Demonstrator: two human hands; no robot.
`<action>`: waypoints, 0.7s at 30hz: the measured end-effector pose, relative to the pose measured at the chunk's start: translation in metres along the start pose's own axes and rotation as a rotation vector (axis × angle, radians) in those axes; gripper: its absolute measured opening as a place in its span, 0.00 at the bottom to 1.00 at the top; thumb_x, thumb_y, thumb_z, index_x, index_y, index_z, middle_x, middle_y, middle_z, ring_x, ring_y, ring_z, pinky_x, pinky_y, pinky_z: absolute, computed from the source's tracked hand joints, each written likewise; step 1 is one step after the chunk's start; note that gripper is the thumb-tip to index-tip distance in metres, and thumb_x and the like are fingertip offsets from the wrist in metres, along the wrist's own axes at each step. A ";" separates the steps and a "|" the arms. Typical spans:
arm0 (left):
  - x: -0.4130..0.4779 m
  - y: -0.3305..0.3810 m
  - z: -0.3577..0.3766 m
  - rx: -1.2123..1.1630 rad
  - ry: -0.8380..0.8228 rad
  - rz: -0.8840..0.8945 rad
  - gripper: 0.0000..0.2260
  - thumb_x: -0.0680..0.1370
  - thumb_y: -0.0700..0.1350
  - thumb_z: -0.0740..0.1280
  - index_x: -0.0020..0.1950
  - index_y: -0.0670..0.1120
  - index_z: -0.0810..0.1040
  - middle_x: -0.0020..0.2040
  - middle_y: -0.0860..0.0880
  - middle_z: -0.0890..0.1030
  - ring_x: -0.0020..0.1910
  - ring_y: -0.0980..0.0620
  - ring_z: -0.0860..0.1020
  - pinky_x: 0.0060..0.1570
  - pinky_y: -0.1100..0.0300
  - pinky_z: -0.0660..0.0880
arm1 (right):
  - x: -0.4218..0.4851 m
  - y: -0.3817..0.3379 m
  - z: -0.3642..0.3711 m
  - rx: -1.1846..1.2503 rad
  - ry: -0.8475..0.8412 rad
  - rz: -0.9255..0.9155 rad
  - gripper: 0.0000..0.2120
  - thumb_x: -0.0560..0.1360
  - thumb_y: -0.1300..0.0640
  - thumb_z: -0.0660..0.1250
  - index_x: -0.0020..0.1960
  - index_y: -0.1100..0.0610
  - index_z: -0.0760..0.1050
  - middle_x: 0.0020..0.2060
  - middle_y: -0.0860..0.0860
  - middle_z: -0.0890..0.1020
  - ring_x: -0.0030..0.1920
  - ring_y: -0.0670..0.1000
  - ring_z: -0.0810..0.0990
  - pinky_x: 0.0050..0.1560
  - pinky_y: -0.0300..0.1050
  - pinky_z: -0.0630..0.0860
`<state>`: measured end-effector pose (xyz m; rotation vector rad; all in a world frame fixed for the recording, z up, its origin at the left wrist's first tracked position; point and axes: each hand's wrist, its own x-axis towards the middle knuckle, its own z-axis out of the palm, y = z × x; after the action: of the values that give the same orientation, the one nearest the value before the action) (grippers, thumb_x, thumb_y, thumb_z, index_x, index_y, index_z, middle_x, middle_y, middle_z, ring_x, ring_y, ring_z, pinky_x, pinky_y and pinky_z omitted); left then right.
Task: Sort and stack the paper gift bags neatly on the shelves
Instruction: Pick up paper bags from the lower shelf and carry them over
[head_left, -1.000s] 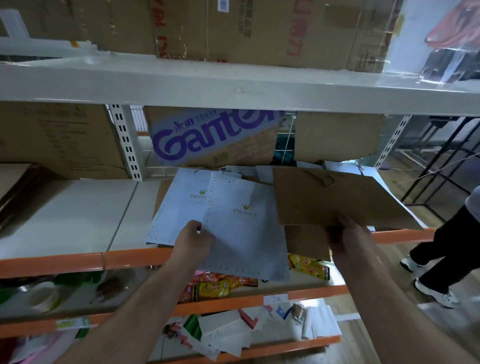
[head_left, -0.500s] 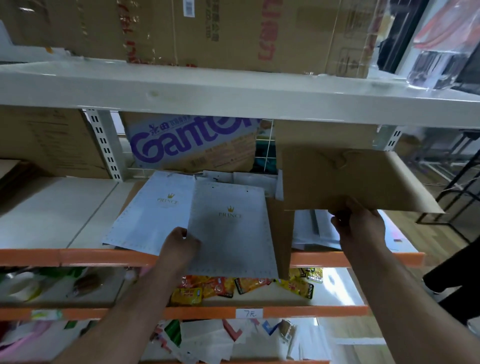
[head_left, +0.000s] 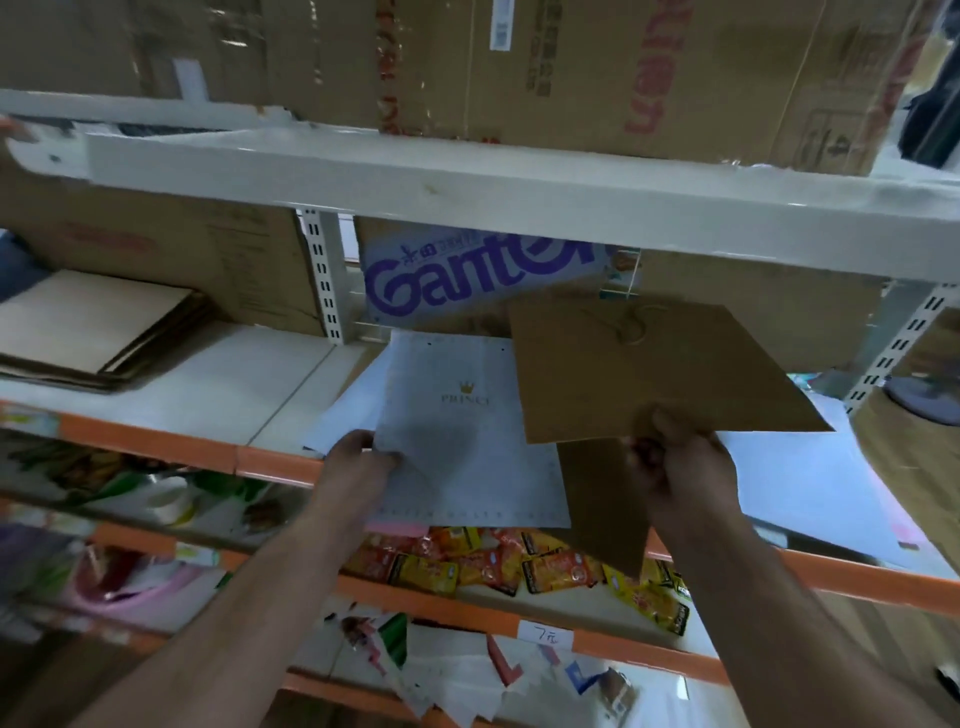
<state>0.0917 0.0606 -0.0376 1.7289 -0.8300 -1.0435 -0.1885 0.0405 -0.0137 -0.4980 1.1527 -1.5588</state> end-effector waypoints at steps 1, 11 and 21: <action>-0.001 -0.002 -0.012 -0.005 0.009 -0.003 0.04 0.79 0.37 0.65 0.51 0.45 0.77 0.50 0.41 0.81 0.50 0.39 0.79 0.52 0.42 0.77 | -0.005 0.007 0.010 -0.009 -0.017 0.010 0.07 0.80 0.62 0.65 0.56 0.52 0.77 0.39 0.52 0.84 0.30 0.47 0.82 0.29 0.39 0.77; 0.018 -0.051 -0.181 -0.097 0.138 -0.043 0.04 0.81 0.38 0.66 0.54 0.46 0.76 0.54 0.45 0.80 0.52 0.41 0.79 0.58 0.38 0.76 | -0.079 0.102 0.141 -0.056 -0.116 0.120 0.04 0.80 0.61 0.67 0.51 0.53 0.74 0.43 0.55 0.79 0.38 0.53 0.78 0.41 0.49 0.78; 0.062 -0.099 -0.397 -0.111 0.297 -0.058 0.07 0.80 0.39 0.66 0.58 0.44 0.76 0.52 0.45 0.79 0.51 0.42 0.79 0.44 0.48 0.76 | -0.175 0.233 0.309 -0.144 -0.241 0.128 0.07 0.81 0.60 0.64 0.58 0.58 0.77 0.37 0.52 0.80 0.30 0.48 0.78 0.23 0.38 0.71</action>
<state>0.4855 0.1851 -0.0623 1.7669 -0.5273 -0.8267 0.2334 0.0850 -0.0342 -0.6754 1.0925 -1.2737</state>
